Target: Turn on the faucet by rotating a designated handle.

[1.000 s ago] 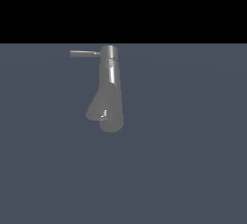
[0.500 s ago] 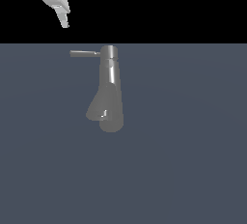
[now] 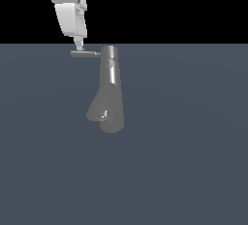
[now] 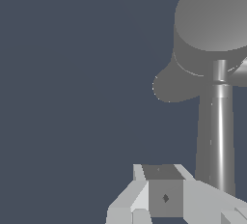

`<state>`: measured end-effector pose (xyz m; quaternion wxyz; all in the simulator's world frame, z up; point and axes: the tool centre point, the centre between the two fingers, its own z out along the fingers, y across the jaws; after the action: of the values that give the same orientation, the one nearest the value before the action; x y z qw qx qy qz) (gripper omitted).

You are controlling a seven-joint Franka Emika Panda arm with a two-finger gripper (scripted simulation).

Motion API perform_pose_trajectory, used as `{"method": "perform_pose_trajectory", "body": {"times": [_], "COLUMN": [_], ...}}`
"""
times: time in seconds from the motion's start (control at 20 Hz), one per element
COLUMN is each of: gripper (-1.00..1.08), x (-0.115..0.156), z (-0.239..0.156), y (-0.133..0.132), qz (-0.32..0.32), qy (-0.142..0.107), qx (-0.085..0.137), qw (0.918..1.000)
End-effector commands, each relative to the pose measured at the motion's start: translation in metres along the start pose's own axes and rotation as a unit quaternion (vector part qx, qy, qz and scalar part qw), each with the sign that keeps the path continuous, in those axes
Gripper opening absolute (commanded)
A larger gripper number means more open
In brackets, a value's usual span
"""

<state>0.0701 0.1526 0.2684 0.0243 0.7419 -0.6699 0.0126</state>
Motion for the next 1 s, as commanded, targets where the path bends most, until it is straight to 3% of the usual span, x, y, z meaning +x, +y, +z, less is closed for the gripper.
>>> {"method": "perform_pose_trajectory", "body": {"times": [0.0,0.95], "gripper": [-1.00,-1.00], "x": [0.004,-0.003], "z": [0.010,0.032], "y": [-0.003,-0.003], "qz": [0.010,0.030], "qy": [-0.006,-0.020], "qx": [-0.004,-0.022], "qw": [0.9999,0.9991]}}
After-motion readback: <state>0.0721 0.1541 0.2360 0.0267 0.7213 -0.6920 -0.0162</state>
